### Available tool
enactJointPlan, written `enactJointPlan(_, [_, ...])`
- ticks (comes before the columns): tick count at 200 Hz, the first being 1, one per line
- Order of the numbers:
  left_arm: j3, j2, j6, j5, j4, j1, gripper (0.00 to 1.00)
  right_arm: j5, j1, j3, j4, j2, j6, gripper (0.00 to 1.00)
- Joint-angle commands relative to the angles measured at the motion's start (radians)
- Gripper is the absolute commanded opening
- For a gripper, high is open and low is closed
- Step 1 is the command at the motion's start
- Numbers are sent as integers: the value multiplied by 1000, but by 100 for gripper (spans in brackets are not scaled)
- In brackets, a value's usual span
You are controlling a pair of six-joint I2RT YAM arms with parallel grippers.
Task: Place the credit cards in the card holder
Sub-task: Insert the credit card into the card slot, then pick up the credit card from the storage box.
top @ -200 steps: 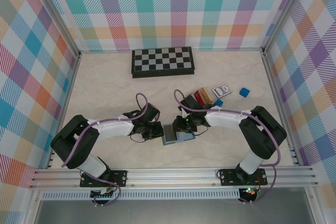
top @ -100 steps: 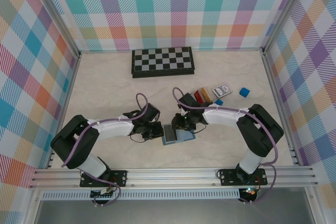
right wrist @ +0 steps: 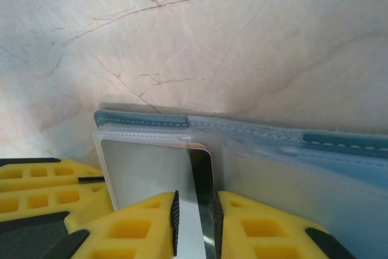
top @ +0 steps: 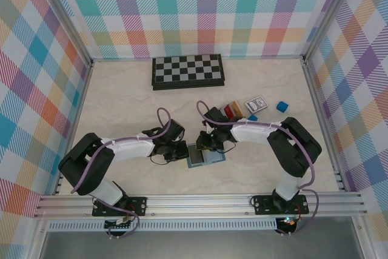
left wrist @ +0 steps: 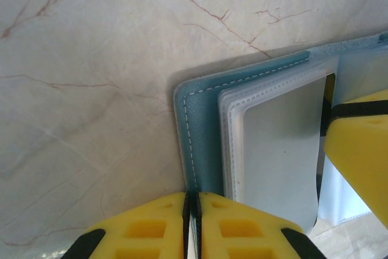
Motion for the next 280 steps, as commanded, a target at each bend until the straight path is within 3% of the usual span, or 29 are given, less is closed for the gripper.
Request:
enactJointPlan(1, [26,17,20,-39,-5,-14,12,-80,15,30,27,-14,-29,23])
enactJointPlan(36, [51,-1,31,-86,-56,-15,14,145,9,83,-174,-127,-97,28])
enactJointPlan(89, [103,-83,31,-182,-157,-7,33,536,-101,263,-448,-177,-331,38])
enactJointPlan(146, [256,14,14,-140,-128,16,37,551,-144,431,-496,13,-553,40])
enactJointPlan(280, [253,51,-44,-128,-51,18,39,663,-143,506,-513,182,-653,40])
